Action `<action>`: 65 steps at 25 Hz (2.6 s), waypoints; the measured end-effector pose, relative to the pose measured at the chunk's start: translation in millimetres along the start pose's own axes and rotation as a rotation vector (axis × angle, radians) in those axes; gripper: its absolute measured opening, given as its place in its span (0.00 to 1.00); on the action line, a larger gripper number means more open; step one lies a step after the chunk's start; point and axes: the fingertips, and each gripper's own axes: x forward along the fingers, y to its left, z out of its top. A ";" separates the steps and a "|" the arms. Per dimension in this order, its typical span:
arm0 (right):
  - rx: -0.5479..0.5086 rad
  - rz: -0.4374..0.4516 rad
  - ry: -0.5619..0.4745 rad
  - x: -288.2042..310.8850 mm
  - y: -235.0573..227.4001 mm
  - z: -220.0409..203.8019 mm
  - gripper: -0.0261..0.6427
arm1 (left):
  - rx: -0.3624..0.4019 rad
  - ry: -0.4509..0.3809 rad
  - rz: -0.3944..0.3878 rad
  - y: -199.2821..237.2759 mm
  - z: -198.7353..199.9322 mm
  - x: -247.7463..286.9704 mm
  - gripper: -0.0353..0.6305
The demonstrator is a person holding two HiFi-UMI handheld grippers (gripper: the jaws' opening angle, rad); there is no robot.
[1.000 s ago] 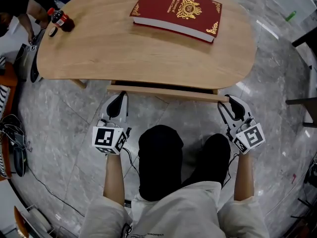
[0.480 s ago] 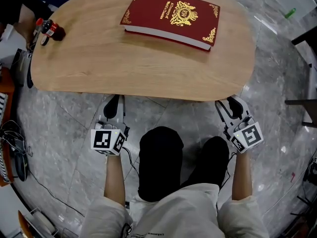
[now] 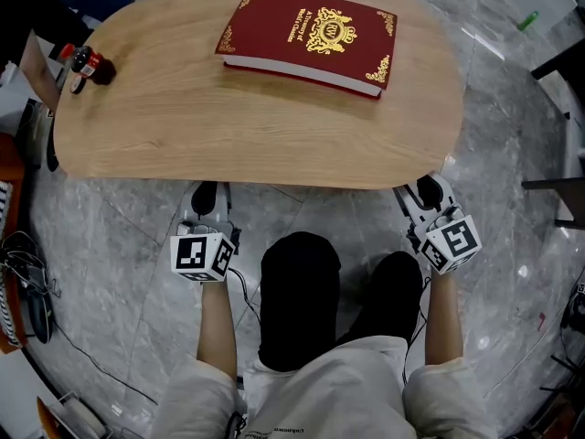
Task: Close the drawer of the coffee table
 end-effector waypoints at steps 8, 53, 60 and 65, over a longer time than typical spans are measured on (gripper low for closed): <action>0.044 -0.191 0.033 -14.4 3.4 -12.0 0.21 | 0.011 0.031 -0.039 -13.2 -3.1 -4.3 0.07; 0.220 -0.035 0.210 -322.7 329.7 411.1 0.06 | -0.087 0.249 -0.092 -230.2 483.0 -403.8 0.07; 0.277 -0.130 0.253 -347.0 361.8 407.2 0.06 | -0.075 0.306 -0.150 -256.0 457.4 -432.9 0.07; 0.268 -0.087 0.244 -360.0 384.9 405.3 0.06 | -0.068 0.293 -0.164 -276.2 455.0 -427.8 0.07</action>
